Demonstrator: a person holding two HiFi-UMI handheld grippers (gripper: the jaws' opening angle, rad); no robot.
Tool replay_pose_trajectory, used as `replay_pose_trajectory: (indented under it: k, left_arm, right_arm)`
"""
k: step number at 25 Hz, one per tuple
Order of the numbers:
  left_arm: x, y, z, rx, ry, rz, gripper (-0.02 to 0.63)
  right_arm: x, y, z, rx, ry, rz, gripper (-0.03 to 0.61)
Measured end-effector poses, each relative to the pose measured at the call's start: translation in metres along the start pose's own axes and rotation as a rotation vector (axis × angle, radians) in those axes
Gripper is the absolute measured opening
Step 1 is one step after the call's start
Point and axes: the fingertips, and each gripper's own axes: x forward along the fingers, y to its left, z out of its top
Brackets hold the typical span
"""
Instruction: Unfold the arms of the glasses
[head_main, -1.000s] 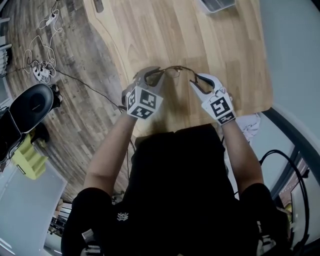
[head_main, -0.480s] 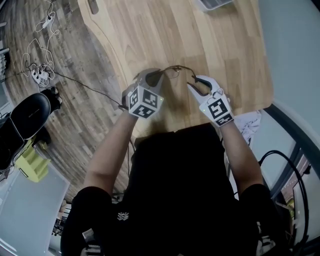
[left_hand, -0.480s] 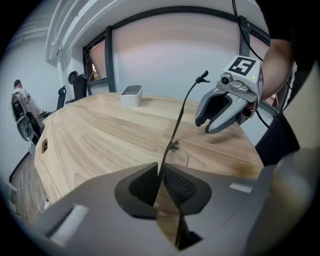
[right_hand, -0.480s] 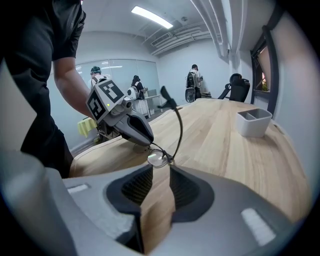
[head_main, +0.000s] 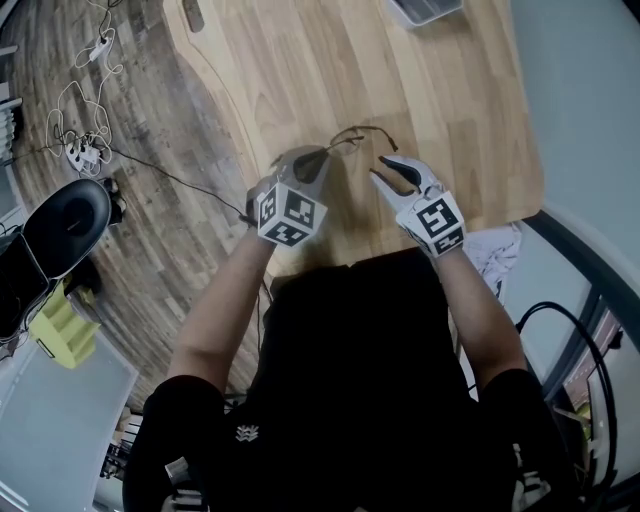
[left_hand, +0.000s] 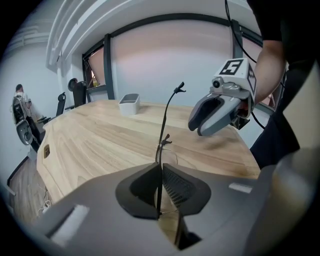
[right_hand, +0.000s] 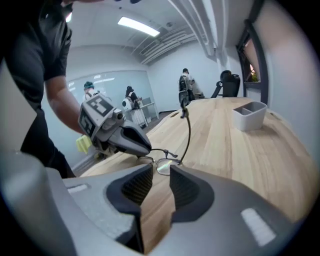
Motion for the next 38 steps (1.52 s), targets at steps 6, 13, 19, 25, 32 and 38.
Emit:
replay_pose_trajectory:
  k: [6, 13, 19, 25, 32, 38]
  left_arm:
    - [-0.016, -0.012, 0.004, 0.081, -0.07, 0.015, 0.032]
    - [-0.023, -0.023, 0.001, 0.084, -0.104, 0.001, 0.032]
    - [-0.026, -0.021, 0.001, 0.079, -0.117, -0.01, 0.032]
    - [-0.026, -0.022, 0.001, 0.084, -0.112, -0.015, 0.032]
    - [-0.028, -0.024, -0.001, 0.082, -0.109, -0.001, 0.032]
    - [-0.028, -0.026, 0.0, 0.087, -0.095, 0.012, 0.053]
  right_arm:
    - [0.006, -0.007, 0.017, 0.206, -0.104, -0.01, 0.098]
    - [0.014, -0.003, 0.021, 0.212, -0.1, 0.011, 0.098]
    - [0.02, 0.001, 0.024, 0.229, -0.101, 0.052, 0.097]
    - [0.018, 0.007, 0.028, 0.204, -0.111, 0.067, 0.062]
    - [0.012, 0.017, 0.036, 0.181, -0.138, 0.078, 0.034]
    - [0.01, 0.028, 0.043, 0.155, -0.149, 0.099, 0.031]
